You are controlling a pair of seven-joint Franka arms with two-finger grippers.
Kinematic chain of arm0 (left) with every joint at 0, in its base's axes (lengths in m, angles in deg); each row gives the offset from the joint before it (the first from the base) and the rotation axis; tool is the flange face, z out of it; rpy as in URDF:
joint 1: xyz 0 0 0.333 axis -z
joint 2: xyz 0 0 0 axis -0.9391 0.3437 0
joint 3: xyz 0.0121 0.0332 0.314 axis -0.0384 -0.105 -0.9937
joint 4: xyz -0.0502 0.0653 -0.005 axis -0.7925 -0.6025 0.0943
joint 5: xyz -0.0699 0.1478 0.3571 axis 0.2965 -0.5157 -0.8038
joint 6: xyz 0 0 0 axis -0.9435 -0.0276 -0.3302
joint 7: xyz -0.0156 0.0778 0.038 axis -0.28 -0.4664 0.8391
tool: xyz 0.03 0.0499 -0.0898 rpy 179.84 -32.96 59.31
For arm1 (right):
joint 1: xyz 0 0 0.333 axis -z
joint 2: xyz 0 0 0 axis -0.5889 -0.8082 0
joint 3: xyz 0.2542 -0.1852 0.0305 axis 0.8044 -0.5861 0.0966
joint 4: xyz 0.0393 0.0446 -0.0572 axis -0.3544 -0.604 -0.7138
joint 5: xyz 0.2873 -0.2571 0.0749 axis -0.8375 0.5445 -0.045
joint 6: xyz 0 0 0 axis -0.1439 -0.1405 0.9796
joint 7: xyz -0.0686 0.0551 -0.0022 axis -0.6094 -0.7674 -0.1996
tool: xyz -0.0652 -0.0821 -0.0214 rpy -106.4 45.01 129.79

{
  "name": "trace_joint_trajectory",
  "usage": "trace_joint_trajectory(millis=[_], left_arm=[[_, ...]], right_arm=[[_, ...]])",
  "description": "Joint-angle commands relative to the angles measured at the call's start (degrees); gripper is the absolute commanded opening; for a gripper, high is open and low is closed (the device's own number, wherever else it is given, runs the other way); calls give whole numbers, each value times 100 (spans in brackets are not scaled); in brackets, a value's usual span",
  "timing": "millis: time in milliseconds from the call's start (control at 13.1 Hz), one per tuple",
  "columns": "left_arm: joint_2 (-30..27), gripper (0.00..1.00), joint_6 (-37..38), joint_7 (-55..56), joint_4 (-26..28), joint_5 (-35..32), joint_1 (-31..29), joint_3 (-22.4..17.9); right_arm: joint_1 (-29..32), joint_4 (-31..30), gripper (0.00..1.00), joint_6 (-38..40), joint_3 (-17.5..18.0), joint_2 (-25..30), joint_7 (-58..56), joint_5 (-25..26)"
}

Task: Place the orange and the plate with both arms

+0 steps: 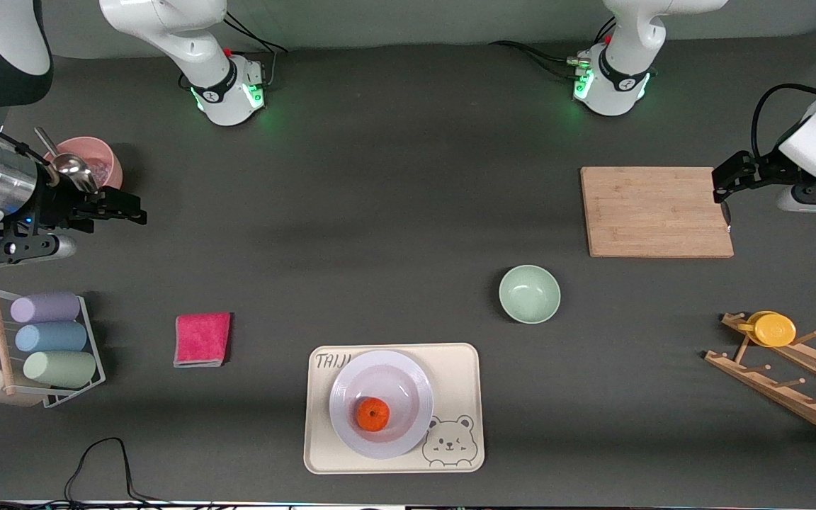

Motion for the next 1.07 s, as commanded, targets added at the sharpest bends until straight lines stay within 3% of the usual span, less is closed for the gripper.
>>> trace_joint_trajectory(millis=[0,458,764,993], left_arm=[[37,100,67,-92,-96,-18,-32,21],[19,100,103,-110,-96,0,-58,12],[28,100,94,-110,-96,18,-49,4],[28,100,85,-110,-105,18,-49,12]], right_arm=[[364,-903,100,-394,324,620,431,186],[1339,-782,100,-148,1219,798,241,186],[1350,-432,100,-218,1194,552,-235,449],[999,-88,100,-218,1080,349,-235,449]])
